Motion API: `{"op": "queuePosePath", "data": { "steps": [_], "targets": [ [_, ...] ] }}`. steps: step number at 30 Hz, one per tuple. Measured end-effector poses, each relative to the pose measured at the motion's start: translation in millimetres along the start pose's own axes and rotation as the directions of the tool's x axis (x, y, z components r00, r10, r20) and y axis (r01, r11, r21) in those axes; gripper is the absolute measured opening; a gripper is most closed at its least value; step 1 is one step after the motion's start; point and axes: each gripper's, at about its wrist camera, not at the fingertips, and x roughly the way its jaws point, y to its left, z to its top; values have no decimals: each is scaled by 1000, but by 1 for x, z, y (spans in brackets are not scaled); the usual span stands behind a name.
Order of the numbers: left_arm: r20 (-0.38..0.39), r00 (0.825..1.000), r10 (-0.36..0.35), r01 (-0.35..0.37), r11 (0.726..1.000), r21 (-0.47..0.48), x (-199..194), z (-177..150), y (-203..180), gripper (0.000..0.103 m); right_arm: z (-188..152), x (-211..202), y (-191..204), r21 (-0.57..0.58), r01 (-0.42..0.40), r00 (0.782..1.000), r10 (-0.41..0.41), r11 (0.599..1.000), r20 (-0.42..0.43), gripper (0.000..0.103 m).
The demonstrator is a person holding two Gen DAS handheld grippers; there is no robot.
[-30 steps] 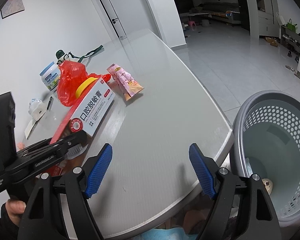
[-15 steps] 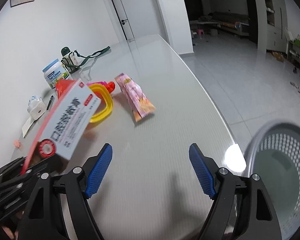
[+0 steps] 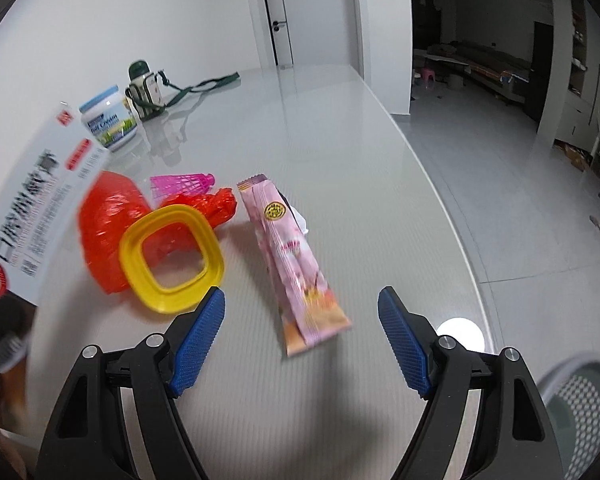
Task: Collect trash
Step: 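Grasp the pink snack wrapper with the right tool while the left tool holds the box, then carry the box and the pink wrapper over the grey basket with both tools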
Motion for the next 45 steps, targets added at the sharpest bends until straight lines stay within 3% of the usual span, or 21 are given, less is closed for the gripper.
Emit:
{"op": "queuePosePath", "data": {
  "steps": [6, 8, 10, 13, 27, 45],
  "targets": [
    [4, 1000, 27, -27, 1000, -16, 4, 2, 13, 34, 12, 29, 5, -24, 31, 998, -32, 999, -54, 75],
    [4, 999, 32, -32, 999, -21, 3, 1, 13, 34, 12, 37, 8, -34, 46, 996, -48, 998, -71, 67],
    [3, 1000, 31, -31, 999, -30, 1, 0, 13, 34, 12, 43, 12, -48, 54, 994, -58, 997, -88, 48],
    [6, 1000, 28, -27, 999, -36, -3, -1, 12, 34, 9, 40, 13, -60, 56, 995, -61, 997, -77, 36],
    [35, 999, -28, 27, 1000, 13, -16, 2, -12, 34, -25, -29, -1, 80, 27, 999, -29, 996, 32, 34],
    [-12, 989, -148, 149, 980, 131, -16, -17, -93, 34, -97, -113, -52, 240, 110, 989, -132, 965, 74, 34]
  ]
}}
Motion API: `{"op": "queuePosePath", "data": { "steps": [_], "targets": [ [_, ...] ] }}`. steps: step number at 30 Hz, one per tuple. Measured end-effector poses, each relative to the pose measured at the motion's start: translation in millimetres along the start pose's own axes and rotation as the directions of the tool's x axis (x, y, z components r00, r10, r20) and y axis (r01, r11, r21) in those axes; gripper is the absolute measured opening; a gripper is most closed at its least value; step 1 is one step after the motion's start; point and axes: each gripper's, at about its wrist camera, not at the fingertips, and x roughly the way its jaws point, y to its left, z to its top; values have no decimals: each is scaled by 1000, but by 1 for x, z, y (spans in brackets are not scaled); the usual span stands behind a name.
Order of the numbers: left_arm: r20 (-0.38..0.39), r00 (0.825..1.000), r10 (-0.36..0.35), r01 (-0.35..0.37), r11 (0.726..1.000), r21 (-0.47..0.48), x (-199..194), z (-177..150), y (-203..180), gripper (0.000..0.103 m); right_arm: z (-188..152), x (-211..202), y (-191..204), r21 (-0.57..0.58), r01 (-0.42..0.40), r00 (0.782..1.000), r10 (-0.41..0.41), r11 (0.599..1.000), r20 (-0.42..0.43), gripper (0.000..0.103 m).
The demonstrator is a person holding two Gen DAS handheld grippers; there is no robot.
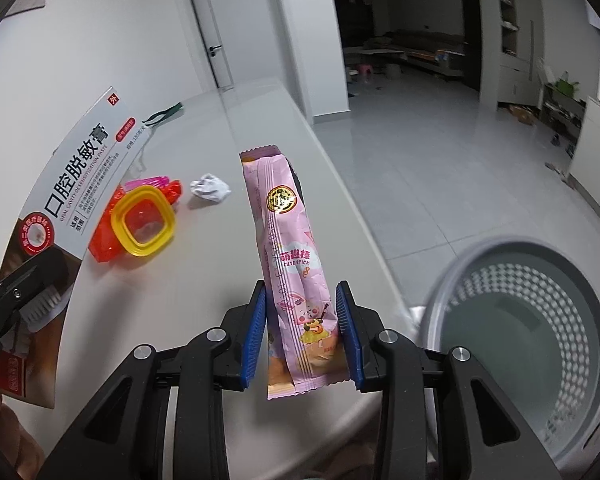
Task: Collect trash
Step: 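Carry the box and the pink wrapper over the grey basket with both tools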
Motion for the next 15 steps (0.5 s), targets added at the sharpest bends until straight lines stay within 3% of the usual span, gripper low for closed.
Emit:
{"op": "queuePosePath", "data": {
  "steps": [10, 15],
  "targets": [
    [-26, 996, -87, 88, 993, 84, 13, 0, -58, 34, -24, -45, -66, 110, 69, 997, -72, 992, 31, 34],
    [-76, 986, -147, 156, 980, 121, 31, -2, -91, 34, -37, -59, -102, 173, 128, 991, -134, 977, 27, 34]
  ]
}}
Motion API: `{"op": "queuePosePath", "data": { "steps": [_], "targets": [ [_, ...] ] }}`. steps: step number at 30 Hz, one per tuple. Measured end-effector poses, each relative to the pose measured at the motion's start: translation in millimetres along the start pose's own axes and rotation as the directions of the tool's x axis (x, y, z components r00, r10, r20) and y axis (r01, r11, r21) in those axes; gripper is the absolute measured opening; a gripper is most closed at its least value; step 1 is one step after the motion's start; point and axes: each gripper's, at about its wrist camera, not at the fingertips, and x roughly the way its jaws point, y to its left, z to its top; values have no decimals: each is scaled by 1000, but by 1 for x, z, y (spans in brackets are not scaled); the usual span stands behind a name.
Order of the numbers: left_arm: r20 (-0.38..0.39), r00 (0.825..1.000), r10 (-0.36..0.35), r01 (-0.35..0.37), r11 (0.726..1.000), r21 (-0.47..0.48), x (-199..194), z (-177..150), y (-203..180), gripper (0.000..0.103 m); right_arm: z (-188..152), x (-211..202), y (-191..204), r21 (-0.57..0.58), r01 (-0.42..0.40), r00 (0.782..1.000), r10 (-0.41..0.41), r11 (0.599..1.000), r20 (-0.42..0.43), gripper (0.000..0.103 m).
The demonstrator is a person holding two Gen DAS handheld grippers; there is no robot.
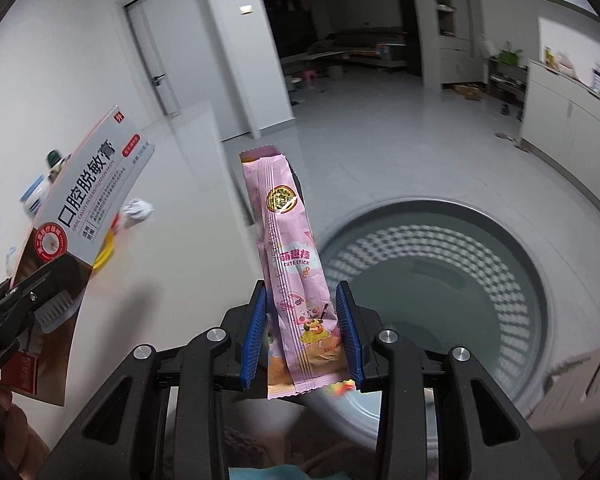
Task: Collect trash
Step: 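Carry the box and the pink wrapper over the grey basket with both tools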
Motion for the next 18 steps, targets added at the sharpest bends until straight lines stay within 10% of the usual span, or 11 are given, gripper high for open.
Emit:
{"op": "queuePosePath", "data": {
  "steps": [18],
  "targets": [
    [-219, 960, -176, 213, 964, 161, 102, -7, -106, 34, -27, 9, -108, 158, 147, 986, -132, 976, -98, 34]
  ]
}}
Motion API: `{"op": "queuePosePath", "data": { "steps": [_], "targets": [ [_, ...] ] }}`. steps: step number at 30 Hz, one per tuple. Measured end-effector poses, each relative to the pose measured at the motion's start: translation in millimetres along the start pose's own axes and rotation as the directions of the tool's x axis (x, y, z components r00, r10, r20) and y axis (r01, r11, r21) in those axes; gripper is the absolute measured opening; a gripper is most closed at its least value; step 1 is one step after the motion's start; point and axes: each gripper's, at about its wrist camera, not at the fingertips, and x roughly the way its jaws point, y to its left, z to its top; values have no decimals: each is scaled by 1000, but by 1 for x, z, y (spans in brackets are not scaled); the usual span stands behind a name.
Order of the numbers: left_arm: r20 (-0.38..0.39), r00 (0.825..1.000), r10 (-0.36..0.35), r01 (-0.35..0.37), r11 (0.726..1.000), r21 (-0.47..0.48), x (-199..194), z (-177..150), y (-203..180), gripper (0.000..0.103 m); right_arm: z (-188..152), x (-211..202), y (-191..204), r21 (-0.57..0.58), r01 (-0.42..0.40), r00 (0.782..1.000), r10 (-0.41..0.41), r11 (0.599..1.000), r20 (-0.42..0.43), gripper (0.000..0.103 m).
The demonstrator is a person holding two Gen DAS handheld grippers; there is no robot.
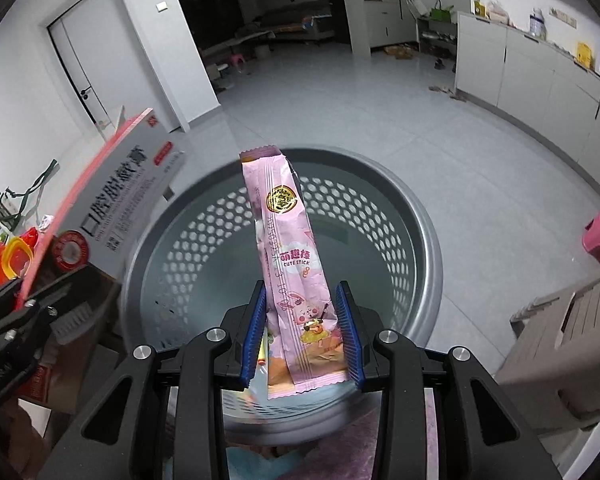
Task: Collect trash
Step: 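Open both tools to drop the box and wrapper into the basket, then move both open tools back to the table toward the red bag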
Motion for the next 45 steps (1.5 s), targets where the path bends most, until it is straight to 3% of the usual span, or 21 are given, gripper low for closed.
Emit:
{"op": "queuePosePath", "data": {
  "steps": [11, 12, 15, 28, 37, 43, 45],
  "targets": [
    [-57, 998, 12, -10, 1000, 29, 27, 1, -19, 37, -1, 12, -11, 13, 2, 999, -1, 1000, -35, 34],
    [-57, 998, 13, -11, 999, 30, 27, 2, -19, 43, -1, 12, -12, 15, 0, 999, 1, 1000, -33, 34],
    [-39, 999, 31, -30, 999, 28, 24, 3, -18, 61, -2, 9, -12, 23, -6, 1000, 6, 1000, -16, 50],
    [-29, 998, 48, -48, 999, 6, 17, 0, -16, 62, -2, 6, -3, 11, -17, 1000, 17, 1000, -4, 50],
    [3, 997, 83, -83, 996, -16, 5, -6, -10, 70, -2, 2, 6, -4, -18, 1000, 18, 1000, 8, 56],
    [40, 988, 146, -145, 988, -45, -10, -10, 1, 77, -3, -6, 14, -22, -24, 999, 25, 999, 46, 63],
    [52, 983, 174, -170, 983, -66, -18, -12, 9, 84, -3, -9, 20, -37, -28, 998, 31, 999, 59, 65]
  ]
}}
